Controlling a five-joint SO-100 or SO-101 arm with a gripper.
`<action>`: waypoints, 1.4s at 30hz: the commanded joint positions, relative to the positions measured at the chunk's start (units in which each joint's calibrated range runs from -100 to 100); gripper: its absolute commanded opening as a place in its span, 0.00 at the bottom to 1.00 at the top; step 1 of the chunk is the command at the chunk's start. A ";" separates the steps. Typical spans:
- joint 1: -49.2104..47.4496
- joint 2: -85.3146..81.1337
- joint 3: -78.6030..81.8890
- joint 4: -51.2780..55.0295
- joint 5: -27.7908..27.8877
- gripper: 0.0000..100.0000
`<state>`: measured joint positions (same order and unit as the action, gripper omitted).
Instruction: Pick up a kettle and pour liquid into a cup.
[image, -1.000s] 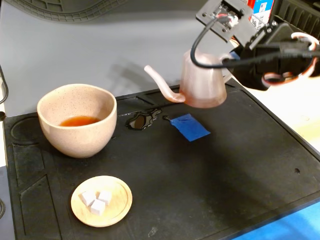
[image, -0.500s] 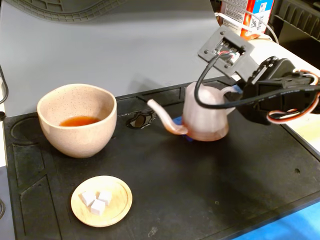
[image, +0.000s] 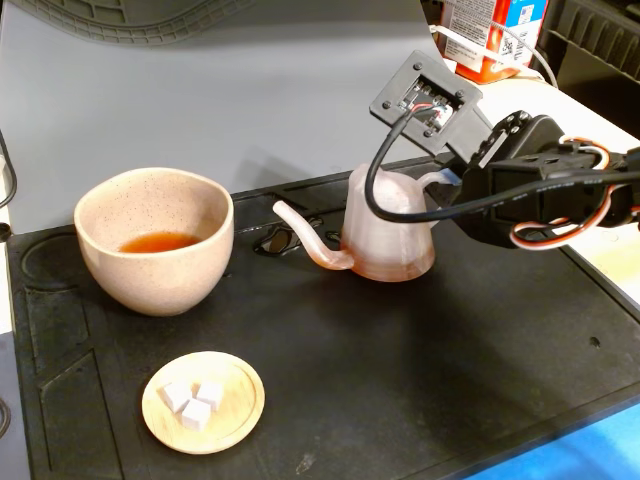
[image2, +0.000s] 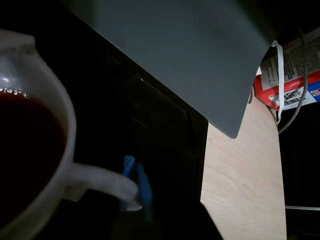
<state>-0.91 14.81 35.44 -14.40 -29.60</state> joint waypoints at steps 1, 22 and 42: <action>0.26 -0.39 -3.23 -1.21 -0.19 0.01; -0.12 -0.31 0.76 -1.21 -0.03 0.25; 2.31 -34.95 37.88 -0.43 -4.33 0.20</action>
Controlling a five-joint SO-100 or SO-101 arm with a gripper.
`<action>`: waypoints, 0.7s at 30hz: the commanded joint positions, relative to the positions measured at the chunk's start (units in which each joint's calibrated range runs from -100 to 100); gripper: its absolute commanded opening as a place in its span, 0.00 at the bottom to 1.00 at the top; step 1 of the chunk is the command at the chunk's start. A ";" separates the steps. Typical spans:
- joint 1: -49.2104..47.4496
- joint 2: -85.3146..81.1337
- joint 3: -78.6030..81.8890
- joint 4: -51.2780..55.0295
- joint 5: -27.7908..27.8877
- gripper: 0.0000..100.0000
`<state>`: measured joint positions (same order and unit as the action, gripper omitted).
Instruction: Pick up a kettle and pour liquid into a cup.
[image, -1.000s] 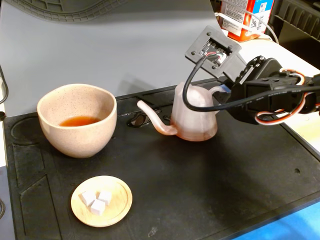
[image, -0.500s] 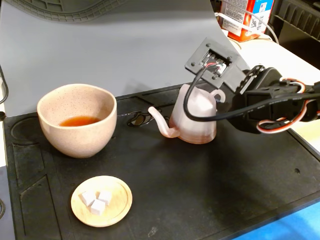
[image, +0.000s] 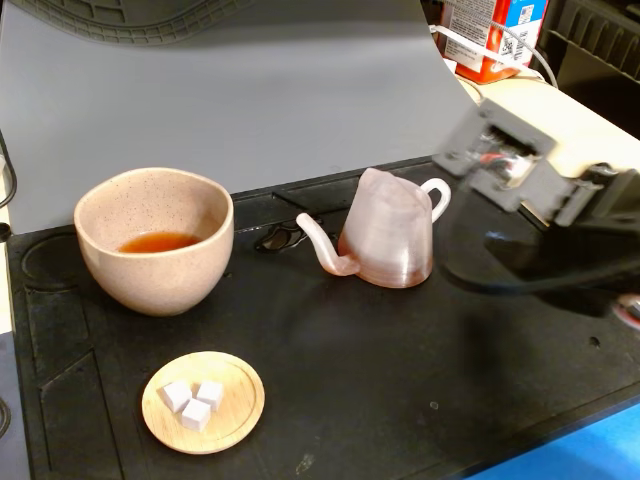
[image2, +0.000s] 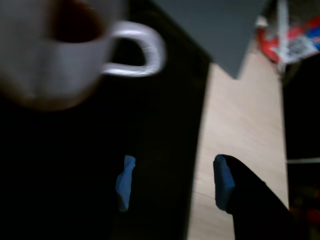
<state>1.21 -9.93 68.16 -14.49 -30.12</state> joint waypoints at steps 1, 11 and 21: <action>0.20 -13.87 7.97 -0.34 -5.70 0.18; 0.50 -45.44 25.76 0.00 -16.93 0.01; 0.96 -71.72 31.84 42.03 -20.23 0.01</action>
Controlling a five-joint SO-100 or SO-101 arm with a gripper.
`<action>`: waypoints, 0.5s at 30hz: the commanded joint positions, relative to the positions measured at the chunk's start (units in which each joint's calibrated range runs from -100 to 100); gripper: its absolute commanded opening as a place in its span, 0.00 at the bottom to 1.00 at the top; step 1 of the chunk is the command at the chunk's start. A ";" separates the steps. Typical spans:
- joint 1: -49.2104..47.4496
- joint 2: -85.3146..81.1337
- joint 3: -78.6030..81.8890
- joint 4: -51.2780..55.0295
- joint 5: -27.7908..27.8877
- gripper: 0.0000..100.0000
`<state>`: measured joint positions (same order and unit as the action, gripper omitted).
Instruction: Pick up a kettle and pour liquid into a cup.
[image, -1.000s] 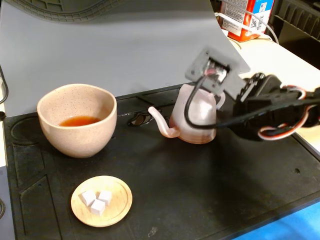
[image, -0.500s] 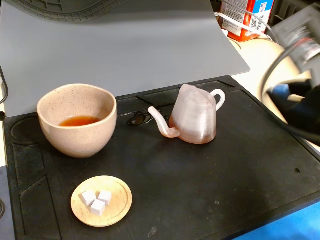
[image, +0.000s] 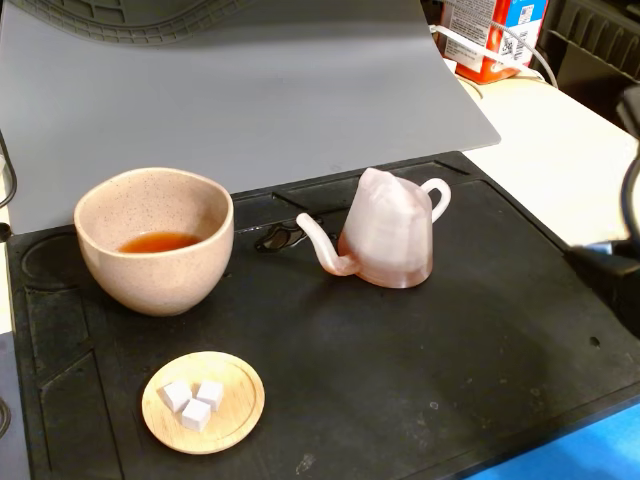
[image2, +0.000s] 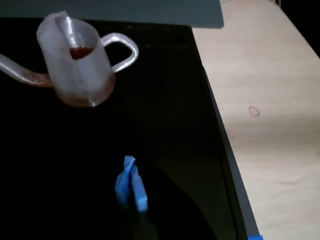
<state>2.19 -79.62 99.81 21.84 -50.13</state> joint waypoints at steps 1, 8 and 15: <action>0.05 -3.06 0.19 9.59 -0.22 0.01; -0.02 -18.67 0.10 49.63 -0.22 0.01; -0.40 -19.44 0.01 54.04 0.20 0.01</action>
